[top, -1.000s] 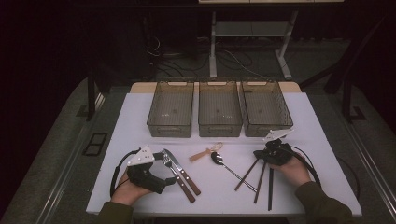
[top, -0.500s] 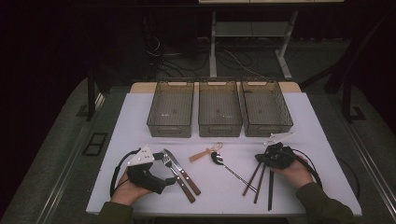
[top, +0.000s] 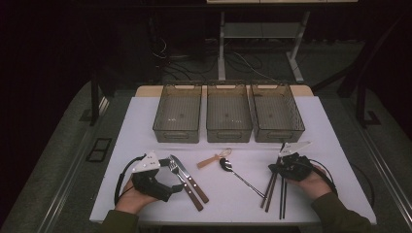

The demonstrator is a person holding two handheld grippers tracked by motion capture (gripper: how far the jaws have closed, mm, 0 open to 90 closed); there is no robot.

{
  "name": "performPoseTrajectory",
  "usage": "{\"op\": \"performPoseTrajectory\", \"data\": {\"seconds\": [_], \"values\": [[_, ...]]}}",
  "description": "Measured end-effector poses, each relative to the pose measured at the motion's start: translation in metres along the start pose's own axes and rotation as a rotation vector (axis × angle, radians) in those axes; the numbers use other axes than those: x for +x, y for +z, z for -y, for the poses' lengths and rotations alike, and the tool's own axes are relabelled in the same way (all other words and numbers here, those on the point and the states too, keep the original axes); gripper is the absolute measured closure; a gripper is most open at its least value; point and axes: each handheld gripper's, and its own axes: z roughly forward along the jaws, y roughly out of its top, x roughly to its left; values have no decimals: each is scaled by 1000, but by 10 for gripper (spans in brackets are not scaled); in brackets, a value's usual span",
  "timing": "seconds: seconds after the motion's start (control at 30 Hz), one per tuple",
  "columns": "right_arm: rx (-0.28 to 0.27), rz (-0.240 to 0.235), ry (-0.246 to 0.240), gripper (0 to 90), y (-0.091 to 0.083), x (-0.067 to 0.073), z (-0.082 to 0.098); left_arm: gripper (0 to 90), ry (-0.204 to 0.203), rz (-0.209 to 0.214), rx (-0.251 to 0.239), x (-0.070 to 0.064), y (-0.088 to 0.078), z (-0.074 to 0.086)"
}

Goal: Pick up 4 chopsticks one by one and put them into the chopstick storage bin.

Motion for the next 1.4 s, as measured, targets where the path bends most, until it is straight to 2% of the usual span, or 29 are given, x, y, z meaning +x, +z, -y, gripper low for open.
{"op": "performPoseTrajectory", "data": {"seconds": [0.03, 0.1, 0.33, 0.43, 0.53, 0.7, 0.77, 1.23, 1.4], "values": [[-18, 24, 34, 899, -3, -11, -1, 0, 1, 0, 0, 0, 0, 0], [-28, 51, 58, 899, -4, -23, -1, 0, 1, 0, 1, 0, 0, 0], [-58, 220, 154, 899, -5, -65, -5, 0, 0, 1, 4, 0, 2, 0], [-45, 236, 169, 899, 0, -74, -4, 0, 0, 2, 4, 0, 2, 0], [-29, 236, 165, 899, 5, -78, -3, 0, -1, 2, 5, 0, 2, 1], [-31, 257, 142, 899, 11, -79, -5, 0, 0, 2, 5, 0, 2, 1], [-20, 243, 137, 899, 13, -80, -6, 0, -1, 2, 7, 0, 2, 1], [-31, 251, 104, 900, 17, -73, -10, 0, -1, 3, 6, 0, 2, 1], [-20, 248, 93, 900, 20, -71, -11, 0, 0, 2, 5, 0, 1, 1]]}}
